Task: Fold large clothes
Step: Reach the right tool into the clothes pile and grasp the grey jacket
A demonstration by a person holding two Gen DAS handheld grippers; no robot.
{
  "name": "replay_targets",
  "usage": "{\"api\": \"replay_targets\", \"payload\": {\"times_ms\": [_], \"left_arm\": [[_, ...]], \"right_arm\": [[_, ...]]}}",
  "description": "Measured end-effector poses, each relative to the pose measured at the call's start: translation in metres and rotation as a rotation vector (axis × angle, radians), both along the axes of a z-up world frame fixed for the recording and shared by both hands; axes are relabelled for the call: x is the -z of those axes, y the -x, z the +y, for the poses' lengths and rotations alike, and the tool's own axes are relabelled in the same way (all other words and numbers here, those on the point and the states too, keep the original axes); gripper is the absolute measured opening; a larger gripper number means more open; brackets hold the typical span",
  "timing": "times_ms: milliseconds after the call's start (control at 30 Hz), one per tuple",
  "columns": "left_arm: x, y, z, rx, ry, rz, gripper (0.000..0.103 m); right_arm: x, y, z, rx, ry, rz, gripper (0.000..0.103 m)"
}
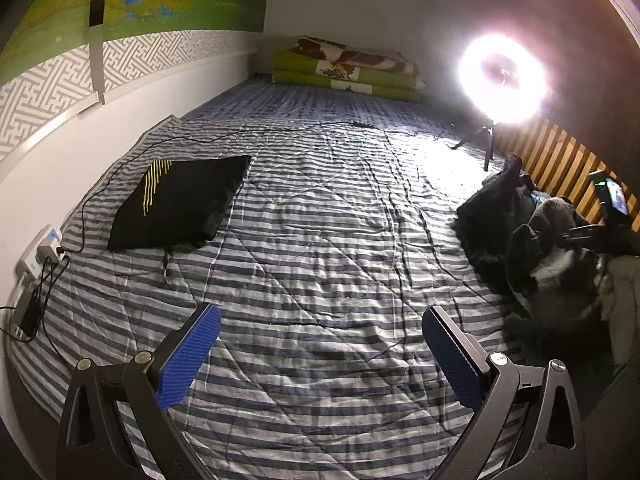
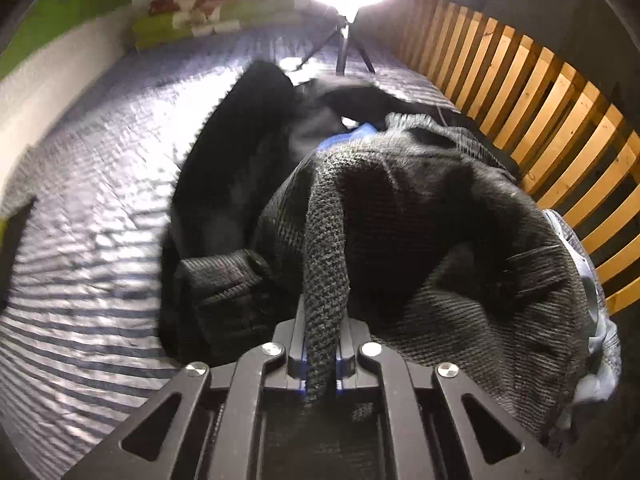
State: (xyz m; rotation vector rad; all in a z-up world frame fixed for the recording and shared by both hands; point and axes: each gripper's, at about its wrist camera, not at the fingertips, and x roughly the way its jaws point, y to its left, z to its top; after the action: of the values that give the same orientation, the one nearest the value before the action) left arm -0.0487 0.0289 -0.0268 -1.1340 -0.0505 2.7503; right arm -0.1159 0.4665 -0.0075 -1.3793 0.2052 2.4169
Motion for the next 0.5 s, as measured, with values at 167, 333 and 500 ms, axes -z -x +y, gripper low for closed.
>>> {"api": "replay_targets", "payload": {"times_ms": [167, 333, 500], "left_arm": [[-0.005, -0.003, -0.005, -0.017, -0.009, 0.019, 0.102], [-0.011, -0.006, -0.016, -0.054, -0.021, 0.04, 0.101], [-0.02, -0.012, -0.041, -0.12, -0.044, 0.074, 0.101]], "right_arm": [[-0.053, -0.03, -0.017, -0.055, 0.064, 0.14, 0.004], [-0.118, -0.044, -0.076, -0.209, 0.063, 0.266, 0.004], [-0.17, -0.047, -0.151, -0.383, 0.071, 0.373, 0.004]]}}
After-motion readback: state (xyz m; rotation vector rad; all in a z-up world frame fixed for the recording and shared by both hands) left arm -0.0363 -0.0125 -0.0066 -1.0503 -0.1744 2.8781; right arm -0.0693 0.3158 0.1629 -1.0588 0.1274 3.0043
